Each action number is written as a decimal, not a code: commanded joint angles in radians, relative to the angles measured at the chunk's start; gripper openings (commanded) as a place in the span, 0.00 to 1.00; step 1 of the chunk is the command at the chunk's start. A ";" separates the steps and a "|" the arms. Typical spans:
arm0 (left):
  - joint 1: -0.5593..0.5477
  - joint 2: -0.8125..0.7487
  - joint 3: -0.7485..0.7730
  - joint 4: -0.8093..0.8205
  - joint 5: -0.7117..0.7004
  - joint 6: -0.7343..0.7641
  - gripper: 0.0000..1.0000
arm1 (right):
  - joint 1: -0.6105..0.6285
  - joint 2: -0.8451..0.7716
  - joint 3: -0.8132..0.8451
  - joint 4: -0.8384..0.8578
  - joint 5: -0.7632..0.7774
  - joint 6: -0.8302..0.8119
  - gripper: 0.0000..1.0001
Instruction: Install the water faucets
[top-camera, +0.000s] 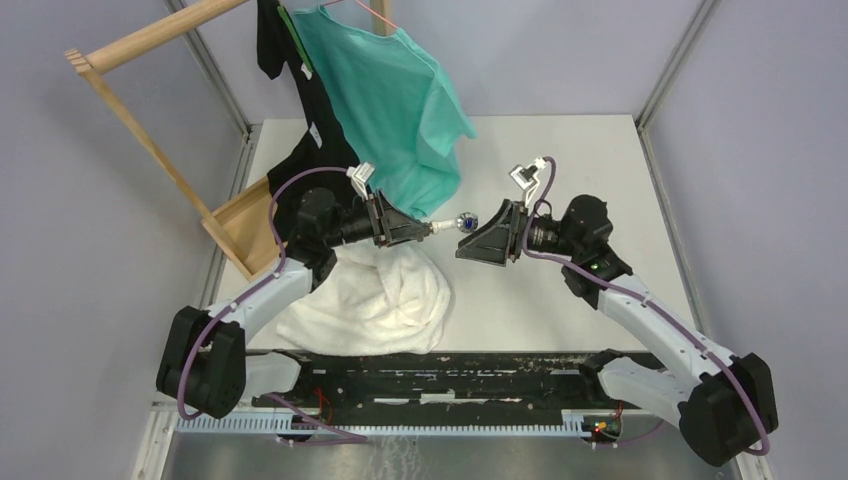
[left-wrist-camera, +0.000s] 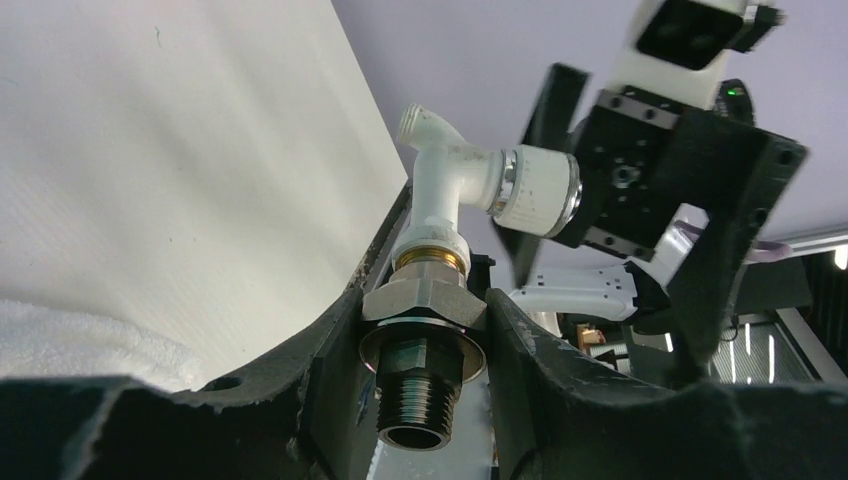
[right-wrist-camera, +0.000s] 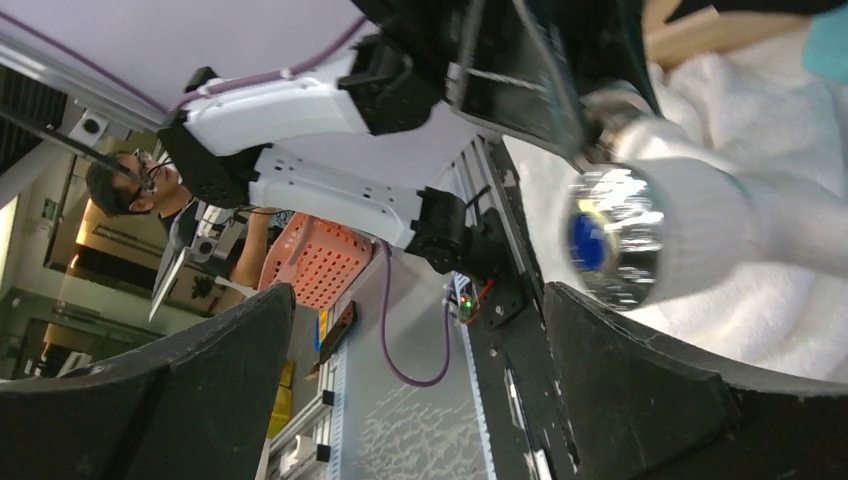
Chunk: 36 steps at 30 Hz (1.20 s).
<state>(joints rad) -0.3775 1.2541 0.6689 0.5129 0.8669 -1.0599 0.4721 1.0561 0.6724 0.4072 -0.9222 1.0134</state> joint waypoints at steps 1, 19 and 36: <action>-0.001 -0.007 0.063 0.001 0.022 0.065 0.03 | 0.014 -0.039 0.113 0.017 -0.010 -0.012 1.00; -0.034 -0.052 0.054 -0.022 0.024 0.056 0.03 | 0.014 -0.168 0.269 -0.509 0.273 -0.687 1.00; -0.040 -0.049 0.213 -0.237 0.153 0.022 0.03 | 0.031 -0.336 0.200 -0.731 0.173 -1.152 0.99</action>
<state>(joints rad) -0.4168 1.2274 0.8173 0.2672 0.9840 -1.0199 0.4915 0.7120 0.8688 -0.3367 -0.6975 -0.0586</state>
